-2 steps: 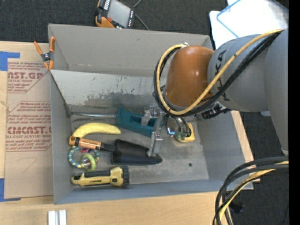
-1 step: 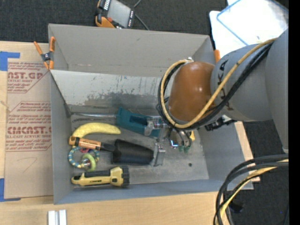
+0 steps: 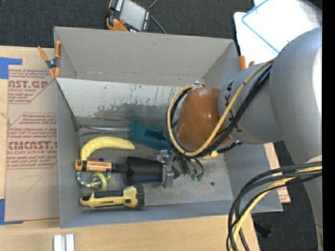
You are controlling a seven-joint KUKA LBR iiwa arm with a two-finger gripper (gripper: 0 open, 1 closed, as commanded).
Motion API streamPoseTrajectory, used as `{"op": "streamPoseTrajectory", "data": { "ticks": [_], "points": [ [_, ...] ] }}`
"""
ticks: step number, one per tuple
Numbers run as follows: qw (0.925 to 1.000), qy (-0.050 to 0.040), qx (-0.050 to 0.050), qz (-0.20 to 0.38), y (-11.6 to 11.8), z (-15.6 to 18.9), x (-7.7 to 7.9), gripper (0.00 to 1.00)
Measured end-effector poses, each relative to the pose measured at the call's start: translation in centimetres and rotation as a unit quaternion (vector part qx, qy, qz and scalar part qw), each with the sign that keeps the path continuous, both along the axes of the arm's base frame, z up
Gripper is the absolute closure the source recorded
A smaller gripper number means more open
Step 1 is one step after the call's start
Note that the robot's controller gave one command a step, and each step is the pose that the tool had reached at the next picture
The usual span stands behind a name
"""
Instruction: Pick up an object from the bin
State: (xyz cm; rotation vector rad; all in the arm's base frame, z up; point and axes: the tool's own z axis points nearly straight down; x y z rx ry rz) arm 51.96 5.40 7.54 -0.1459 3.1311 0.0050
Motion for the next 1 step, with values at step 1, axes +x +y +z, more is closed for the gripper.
{"op": "streamPoseTrajectory", "data": {
  "ticks": [1],
  "points": [
    [1.0000, 0.0000, 0.000, 0.000, 0.00, 0.00, 0.00, 1.00]
  ]
}}
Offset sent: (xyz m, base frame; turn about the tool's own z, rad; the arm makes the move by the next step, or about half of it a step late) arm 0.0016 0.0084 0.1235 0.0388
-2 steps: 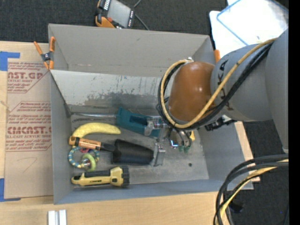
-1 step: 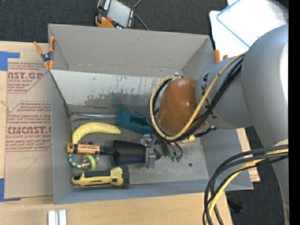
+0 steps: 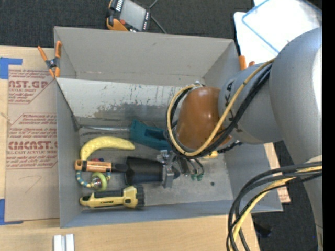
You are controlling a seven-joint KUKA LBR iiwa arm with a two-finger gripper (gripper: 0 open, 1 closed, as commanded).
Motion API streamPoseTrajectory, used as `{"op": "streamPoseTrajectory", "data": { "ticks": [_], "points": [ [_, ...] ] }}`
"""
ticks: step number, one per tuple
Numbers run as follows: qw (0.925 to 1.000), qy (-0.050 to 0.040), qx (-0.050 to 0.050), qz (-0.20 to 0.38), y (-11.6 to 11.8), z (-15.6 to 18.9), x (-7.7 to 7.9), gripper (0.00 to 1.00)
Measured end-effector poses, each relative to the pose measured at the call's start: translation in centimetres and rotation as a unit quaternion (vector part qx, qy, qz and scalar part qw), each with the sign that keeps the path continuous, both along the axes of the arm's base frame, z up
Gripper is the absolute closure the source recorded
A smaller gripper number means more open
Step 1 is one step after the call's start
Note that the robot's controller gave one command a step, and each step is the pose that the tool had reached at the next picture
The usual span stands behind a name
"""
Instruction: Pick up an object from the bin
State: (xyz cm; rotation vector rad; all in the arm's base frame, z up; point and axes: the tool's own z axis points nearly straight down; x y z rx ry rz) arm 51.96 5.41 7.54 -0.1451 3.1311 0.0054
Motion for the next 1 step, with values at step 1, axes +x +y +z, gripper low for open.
{"op": "streamPoseTrajectory", "data": {
  "ticks": [1],
  "points": [
    [0.9998, -0.0001, 0.000, -0.018, 0.93, 12.27, 0.16, 1.00]
  ]
}}
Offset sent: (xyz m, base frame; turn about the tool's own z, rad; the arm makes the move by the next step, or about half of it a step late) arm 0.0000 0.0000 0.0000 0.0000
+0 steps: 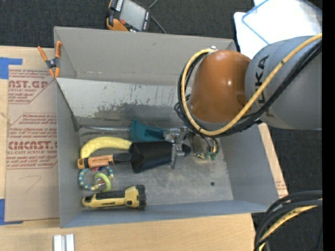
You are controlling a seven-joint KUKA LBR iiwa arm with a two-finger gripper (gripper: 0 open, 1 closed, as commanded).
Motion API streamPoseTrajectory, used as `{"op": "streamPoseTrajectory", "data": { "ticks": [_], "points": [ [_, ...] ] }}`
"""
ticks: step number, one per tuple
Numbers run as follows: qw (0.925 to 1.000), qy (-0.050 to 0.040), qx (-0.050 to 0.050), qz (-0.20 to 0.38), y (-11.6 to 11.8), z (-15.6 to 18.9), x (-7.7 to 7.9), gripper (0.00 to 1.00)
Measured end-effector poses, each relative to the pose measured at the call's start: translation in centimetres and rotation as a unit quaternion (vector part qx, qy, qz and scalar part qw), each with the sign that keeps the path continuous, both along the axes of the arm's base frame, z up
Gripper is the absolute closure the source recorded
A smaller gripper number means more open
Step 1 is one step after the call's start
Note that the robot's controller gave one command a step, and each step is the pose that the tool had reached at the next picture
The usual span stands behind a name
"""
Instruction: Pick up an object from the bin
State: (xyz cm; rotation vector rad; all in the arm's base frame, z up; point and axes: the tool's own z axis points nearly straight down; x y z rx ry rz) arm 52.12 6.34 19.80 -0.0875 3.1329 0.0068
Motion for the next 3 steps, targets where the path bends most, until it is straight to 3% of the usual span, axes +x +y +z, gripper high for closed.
{"op": "streamPoseTrajectory", "data": {
  "ticks": [1, 2, 3],
  "points": [
    [1.0000, 0.0000, 0.000, 0.000, 0.0, 0.0, 0.0, 1.00],
    [0.9999, 0.0009, -0.001, 0.017, -1.6, -5.5, 5.1, 1.00],
    [1.0000, 0.0010, 0.000, 0.008, -0.6, 3.6, 2.1, 1.00]
  ]
}}
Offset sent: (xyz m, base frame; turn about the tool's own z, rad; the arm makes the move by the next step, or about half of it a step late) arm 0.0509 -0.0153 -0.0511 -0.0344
